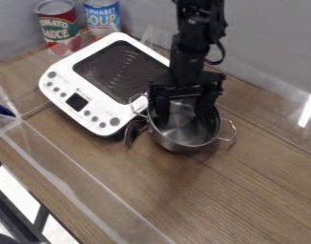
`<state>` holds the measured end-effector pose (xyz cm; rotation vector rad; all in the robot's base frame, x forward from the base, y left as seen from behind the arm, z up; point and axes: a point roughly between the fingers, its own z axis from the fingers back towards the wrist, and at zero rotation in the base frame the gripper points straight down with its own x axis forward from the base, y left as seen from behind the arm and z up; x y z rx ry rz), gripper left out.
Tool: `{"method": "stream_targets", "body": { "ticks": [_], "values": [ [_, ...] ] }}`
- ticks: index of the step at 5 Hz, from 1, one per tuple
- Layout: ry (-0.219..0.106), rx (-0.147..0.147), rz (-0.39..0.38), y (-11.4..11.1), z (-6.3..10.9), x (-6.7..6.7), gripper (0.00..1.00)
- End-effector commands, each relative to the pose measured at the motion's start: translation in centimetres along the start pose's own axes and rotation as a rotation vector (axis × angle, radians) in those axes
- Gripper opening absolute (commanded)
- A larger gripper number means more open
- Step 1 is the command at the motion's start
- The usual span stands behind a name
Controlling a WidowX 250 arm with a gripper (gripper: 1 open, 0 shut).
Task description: Put silver pot on the white and black stove top
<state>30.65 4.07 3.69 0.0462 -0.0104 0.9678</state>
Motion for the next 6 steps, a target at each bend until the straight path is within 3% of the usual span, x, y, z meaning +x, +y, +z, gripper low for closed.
{"method": "stream_targets", "body": {
  "ticks": [1,3,4,6],
  "values": [
    [-0.038,-0.020,0.019,-0.86,1.24,0.68,1.00],
    [-0.046,-0.005,0.042,-1.32,1.38,1.04,1.00],
    [-0.051,0.002,0.052,-1.49,1.44,1.24,0.00],
    [-0.065,-0.002,0.045,-1.77,2.05,1.68,0.00]
  ]
}}
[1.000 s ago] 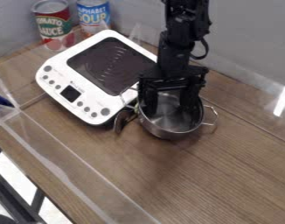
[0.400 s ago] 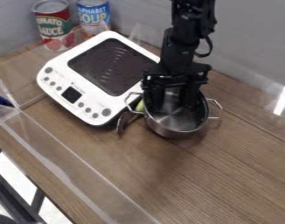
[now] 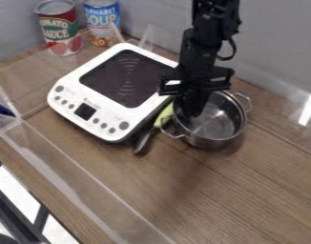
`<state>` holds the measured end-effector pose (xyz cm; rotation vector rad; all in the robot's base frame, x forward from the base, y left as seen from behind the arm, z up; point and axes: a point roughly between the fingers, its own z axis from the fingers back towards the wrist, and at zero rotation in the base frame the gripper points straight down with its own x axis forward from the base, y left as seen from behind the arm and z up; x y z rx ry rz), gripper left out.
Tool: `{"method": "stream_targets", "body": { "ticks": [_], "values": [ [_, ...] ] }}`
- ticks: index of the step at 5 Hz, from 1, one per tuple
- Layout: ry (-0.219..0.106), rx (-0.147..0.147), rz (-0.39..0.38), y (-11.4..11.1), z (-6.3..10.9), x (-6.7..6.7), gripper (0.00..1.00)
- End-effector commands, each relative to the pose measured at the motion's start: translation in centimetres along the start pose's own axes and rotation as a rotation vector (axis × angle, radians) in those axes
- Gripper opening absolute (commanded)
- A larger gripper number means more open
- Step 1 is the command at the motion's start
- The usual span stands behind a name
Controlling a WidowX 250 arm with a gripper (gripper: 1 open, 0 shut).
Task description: Put silver pot on the white and black stove top
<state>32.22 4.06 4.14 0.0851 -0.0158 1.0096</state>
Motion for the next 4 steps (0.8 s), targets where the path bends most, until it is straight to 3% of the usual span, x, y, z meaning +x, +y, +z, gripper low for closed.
{"method": "stream_targets", "body": {
  "ticks": [1,4],
  "values": [
    [-0.053,-0.051,-0.010,-0.5,2.7,1.3,0.00],
    [-0.065,-0.087,-0.049,-1.3,5.4,1.6,0.00]
  ]
}}
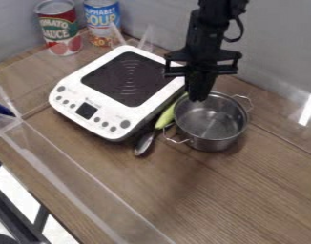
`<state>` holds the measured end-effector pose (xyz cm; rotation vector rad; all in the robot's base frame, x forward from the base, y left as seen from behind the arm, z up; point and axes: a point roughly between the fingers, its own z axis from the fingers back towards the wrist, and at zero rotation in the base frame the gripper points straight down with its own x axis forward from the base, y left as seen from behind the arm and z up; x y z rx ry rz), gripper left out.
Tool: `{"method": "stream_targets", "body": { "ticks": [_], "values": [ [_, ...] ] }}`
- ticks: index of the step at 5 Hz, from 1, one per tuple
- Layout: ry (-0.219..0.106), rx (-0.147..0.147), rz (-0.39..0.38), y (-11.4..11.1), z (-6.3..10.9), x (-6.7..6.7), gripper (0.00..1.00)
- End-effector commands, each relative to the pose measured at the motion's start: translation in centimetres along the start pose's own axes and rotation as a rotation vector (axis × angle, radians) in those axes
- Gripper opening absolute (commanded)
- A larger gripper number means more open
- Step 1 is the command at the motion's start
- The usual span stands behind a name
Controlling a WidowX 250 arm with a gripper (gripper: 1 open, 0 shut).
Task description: Put silver pot on the white and black stove top
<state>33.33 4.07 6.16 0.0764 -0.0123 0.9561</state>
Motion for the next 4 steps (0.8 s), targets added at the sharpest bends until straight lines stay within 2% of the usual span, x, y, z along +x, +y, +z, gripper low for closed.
{"method": "stream_targets", "body": {
  "ticks": [1,2,4],
  "values": [
    [-0.076,-0.088,-0.004,-0.7,4.2,0.8,0.00],
    [-0.079,-0.091,-0.012,-1.1,4.0,0.5,1.00],
    [-0.084,-0.084,-0.025,-2.0,2.3,-0.3,1.00]
  ]
}}
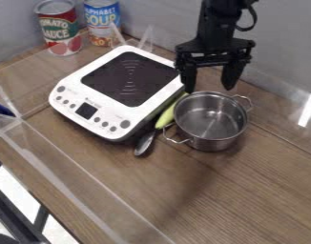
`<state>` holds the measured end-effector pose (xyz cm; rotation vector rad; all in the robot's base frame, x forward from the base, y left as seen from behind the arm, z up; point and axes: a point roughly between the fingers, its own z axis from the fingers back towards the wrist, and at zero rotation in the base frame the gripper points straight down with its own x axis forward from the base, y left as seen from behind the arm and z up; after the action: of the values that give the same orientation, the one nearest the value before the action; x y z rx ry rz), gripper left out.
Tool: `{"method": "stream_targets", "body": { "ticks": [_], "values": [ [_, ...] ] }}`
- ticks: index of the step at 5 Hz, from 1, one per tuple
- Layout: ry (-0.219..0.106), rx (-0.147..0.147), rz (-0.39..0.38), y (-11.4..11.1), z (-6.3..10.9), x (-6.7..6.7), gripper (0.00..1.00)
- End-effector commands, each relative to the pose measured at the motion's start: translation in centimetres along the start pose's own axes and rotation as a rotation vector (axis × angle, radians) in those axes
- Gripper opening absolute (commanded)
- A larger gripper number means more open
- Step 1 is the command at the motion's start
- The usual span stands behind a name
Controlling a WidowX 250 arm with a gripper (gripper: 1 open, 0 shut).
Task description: Put silver pot on the white and black stove top
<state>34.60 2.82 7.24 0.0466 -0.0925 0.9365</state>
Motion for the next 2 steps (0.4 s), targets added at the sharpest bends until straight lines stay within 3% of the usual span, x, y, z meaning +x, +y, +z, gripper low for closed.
{"method": "stream_targets", "body": {
  "ticks": [1,2],
  "values": [
    [-0.027,-0.014,-0.008,-0.5,0.0,-0.4,1.00],
    [-0.024,-0.009,0.008,-0.6,-1.4,-0.8,1.00]
  ]
}}
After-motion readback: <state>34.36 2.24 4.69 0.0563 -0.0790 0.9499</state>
